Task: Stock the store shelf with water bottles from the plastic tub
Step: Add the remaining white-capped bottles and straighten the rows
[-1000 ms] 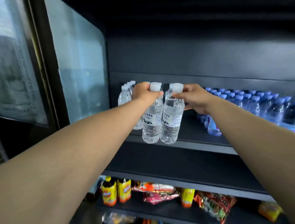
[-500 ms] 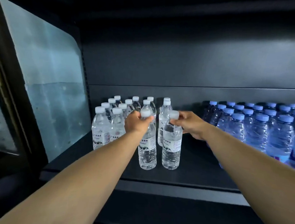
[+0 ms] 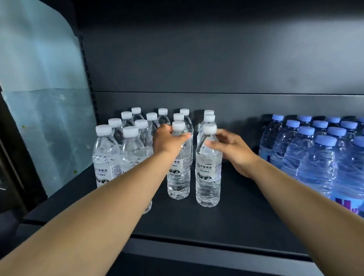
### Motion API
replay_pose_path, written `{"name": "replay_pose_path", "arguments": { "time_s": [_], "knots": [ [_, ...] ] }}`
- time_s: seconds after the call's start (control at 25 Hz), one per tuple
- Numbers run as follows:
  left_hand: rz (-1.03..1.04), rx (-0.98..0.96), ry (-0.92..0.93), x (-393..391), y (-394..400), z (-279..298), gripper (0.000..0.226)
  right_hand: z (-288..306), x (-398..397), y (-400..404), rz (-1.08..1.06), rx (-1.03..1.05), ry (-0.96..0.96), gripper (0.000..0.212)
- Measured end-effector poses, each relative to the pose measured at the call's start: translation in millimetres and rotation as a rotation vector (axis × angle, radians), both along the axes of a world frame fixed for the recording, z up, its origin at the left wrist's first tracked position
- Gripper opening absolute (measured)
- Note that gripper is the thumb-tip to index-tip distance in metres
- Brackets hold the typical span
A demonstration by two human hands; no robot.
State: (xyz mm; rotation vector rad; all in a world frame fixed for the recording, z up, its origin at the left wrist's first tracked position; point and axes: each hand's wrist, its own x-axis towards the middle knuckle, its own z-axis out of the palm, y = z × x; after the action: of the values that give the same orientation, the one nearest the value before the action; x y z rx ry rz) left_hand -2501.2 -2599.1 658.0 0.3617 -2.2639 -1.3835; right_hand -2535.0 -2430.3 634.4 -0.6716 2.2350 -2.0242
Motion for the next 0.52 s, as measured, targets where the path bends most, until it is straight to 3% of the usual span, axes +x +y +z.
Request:
{"name": "replay_pose_path", "arguments": {
  "time_s": [0.12, 0.32, 0.52],
  "knots": [
    [-0.057, -0.103, -0.087, 2.9, 3.3, 4.9, 0.069, -8.5, -4.5, 5.4, -0.151, 0.118, 0.073, 0.078],
    [-0.034, -0.173, -0.153, 5.0, 1.8, 9.0, 0.073, 0.1, -14.2, 5.9, -0.059, 0.278, 0.047, 0.077],
    [0.042, -0.204, -0.089, 1.5, 5.4, 2.4, 0.067, -7.3, -24.9, 0.0, -0.041, 0.21, 0.006, 0.102]
  ]
}}
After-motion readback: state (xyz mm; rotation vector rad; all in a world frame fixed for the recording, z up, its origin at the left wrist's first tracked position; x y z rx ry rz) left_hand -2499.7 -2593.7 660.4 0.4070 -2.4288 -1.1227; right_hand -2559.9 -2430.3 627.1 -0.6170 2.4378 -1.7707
